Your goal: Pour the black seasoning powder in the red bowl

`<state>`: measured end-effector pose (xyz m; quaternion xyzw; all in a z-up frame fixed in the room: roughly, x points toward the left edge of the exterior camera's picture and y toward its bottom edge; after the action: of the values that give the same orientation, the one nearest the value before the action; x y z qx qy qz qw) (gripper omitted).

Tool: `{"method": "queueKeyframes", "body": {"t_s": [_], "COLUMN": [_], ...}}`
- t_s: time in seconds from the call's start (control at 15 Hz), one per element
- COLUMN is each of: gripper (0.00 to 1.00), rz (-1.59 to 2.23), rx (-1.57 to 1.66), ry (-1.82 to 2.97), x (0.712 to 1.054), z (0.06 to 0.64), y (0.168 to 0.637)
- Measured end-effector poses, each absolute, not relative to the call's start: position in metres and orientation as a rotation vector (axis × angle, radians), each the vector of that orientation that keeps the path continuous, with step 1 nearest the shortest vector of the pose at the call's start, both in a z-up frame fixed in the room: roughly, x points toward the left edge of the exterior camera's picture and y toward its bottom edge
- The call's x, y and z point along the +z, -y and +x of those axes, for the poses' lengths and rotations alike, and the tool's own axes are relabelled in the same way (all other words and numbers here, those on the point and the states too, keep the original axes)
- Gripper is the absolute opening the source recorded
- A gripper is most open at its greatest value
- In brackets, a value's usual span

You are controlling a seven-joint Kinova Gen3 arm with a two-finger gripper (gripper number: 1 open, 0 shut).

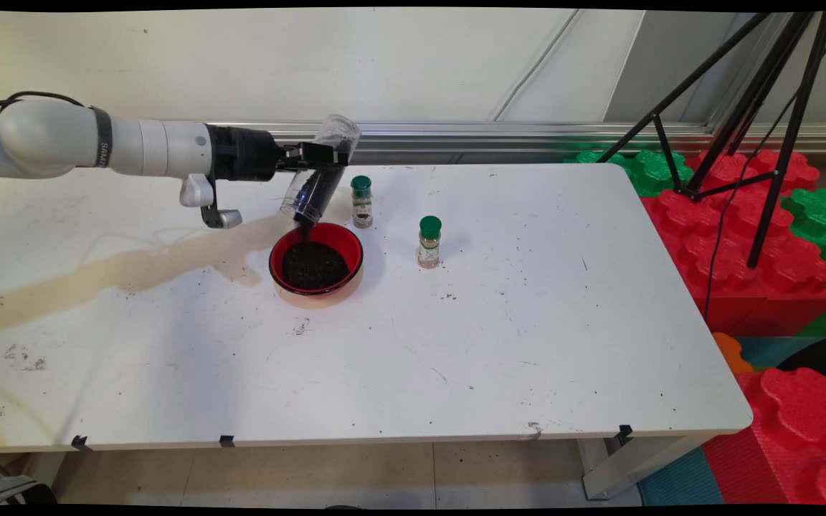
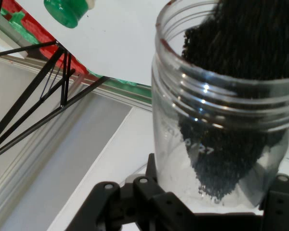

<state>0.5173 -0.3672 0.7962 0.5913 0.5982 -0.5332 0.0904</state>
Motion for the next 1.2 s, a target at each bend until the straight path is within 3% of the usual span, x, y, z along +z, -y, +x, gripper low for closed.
{"method": "queueKeyframes", "body": {"t_s": [1.2], "gripper": [0.0], "rz": [1.635], "rx": [-1.598], "ry": [-1.973], "x": [0.798], "z": [0.5225], "y": [0.3628]}}
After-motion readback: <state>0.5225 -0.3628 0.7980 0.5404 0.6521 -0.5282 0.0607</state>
